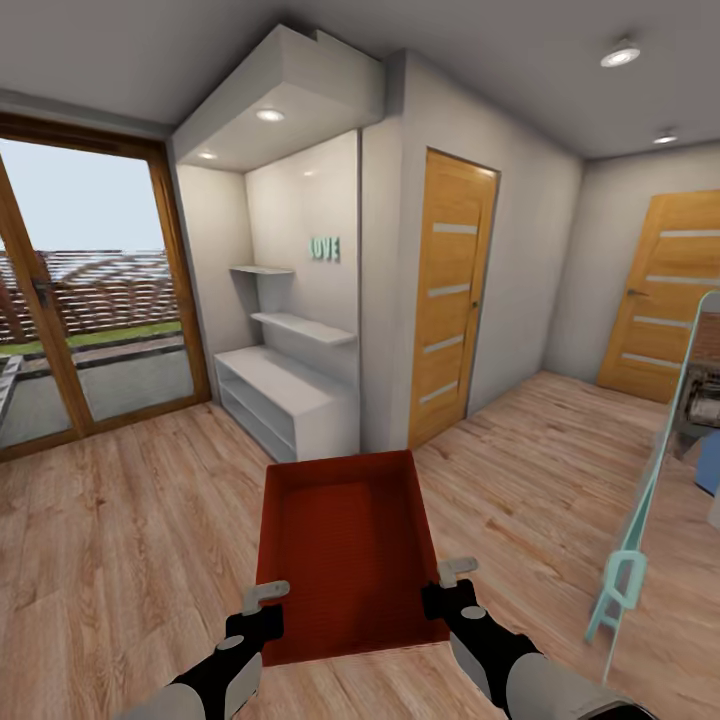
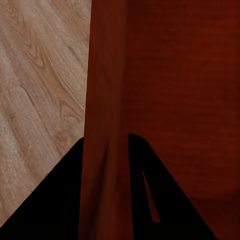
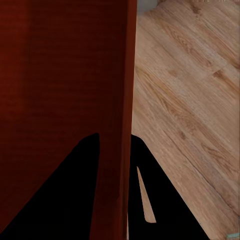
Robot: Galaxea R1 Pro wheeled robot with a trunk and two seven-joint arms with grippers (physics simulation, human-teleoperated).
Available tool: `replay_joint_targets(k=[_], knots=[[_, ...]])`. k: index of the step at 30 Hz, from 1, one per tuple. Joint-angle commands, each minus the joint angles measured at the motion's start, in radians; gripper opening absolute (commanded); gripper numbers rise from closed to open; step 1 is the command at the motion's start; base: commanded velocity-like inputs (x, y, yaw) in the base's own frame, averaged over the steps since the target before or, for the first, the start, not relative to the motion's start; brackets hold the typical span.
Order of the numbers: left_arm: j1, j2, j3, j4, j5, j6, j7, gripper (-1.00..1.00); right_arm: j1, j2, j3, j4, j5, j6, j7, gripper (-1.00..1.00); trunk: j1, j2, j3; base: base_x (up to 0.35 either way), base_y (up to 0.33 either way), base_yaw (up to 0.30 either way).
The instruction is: Move the two storage containers from the living room to the garage. In the garage, place one container on the floor and stack the other container on top of it (either order is fine).
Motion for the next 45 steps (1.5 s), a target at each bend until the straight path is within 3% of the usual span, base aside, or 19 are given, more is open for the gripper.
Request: replay_joint_targets(k=[1,10,45], knots=[[-0.001,0.0,0.067,0.003,0.012,-0.005,0.03,-1.0,-0.001,0.007,-0.038,-0.016,-0.063,-0.082,0.002,-1.0,0.001,-0.001,-0.002,0.323,0.089,0.0],[-0.001,0.0,0.067,0.003,0.013,-0.005,0.03,-1.0,-0.001,0.007,-0.038,-0.016,-0.063,-0.082,0.002,-1.0,0.001,-0.001,-0.002,0.323,0.091,-0.077],[-0.001,0.0,0.067,0.003,0.012,-0.005,0.03,-1.0,-0.001,0.007,-0.038,-0.016,-0.063,-0.082,0.002,-1.0,0.001,-0.001,-0.002,0.322,0.094,-0.28]])
